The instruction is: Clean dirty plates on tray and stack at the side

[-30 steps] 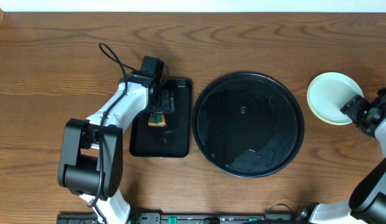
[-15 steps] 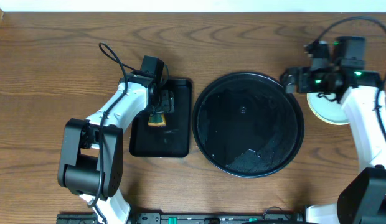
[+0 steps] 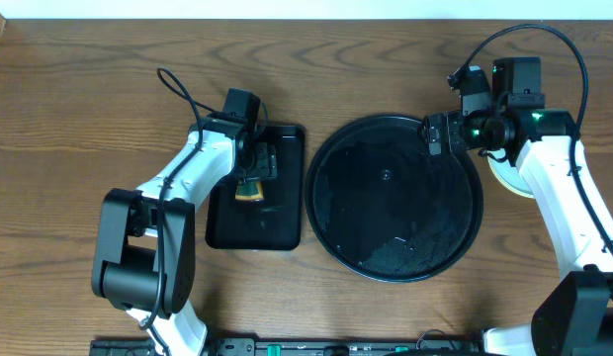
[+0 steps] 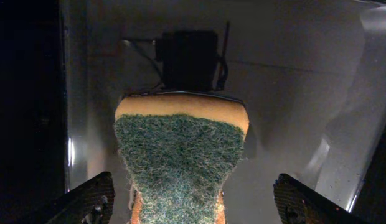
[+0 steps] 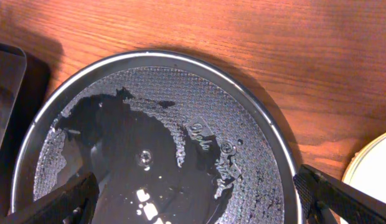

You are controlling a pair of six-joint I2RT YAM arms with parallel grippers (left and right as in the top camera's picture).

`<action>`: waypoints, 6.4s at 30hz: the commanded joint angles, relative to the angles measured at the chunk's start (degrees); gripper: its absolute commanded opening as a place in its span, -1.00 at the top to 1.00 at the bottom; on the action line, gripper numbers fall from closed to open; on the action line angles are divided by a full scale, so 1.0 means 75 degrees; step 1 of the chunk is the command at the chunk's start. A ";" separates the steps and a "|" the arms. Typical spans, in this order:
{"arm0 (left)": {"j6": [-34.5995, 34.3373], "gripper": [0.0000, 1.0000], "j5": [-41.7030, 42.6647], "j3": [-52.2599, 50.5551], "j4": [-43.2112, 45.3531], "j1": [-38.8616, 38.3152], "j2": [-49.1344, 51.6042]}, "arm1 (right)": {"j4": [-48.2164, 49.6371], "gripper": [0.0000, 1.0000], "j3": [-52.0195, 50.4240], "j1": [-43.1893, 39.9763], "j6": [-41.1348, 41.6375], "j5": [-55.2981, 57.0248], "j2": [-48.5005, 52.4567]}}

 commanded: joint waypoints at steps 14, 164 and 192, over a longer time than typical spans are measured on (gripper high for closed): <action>0.0009 -0.65 -0.0038 -0.0038 0.0000 0.0003 0.0119 | -0.0006 -0.99 0.0009 0.0052 -0.0111 0.0038 0.0035; -0.0414 -0.66 -0.1221 -0.4313 0.1973 0.1469 -1.3426 | 0.5088 -0.98 -0.9818 0.0289 -0.0388 0.1099 -1.2298; -0.1883 -0.66 -0.1221 -0.8480 0.6787 0.1469 -1.4190 | 0.5088 -0.99 -0.9818 0.0289 -0.0388 0.1099 -1.2298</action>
